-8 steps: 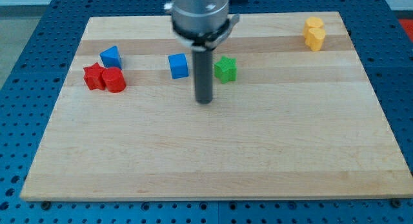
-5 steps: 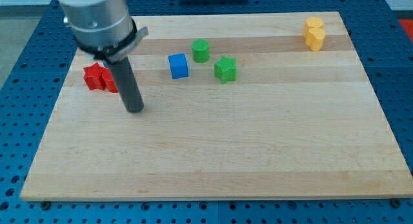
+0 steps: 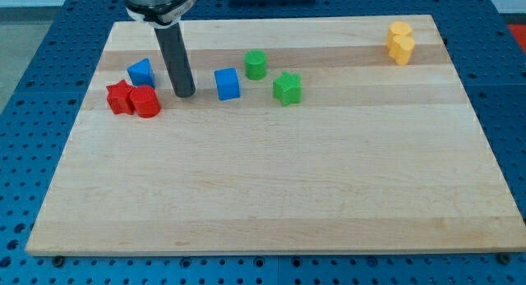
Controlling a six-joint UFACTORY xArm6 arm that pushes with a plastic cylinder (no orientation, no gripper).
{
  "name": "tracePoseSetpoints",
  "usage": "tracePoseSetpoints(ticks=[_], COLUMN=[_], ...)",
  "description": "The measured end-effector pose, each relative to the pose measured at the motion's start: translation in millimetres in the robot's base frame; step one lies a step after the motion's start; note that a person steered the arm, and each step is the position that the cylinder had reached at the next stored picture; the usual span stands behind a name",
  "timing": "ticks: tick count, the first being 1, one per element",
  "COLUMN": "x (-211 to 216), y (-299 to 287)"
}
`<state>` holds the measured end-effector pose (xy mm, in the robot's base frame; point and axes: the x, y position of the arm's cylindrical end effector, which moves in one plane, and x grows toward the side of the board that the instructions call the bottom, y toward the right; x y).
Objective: Point your arm closer to blue cube
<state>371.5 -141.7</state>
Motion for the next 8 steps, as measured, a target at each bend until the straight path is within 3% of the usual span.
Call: tracePoseSetpoints(ticks=[2, 8], x=[-88, -33], y=[0, 39])
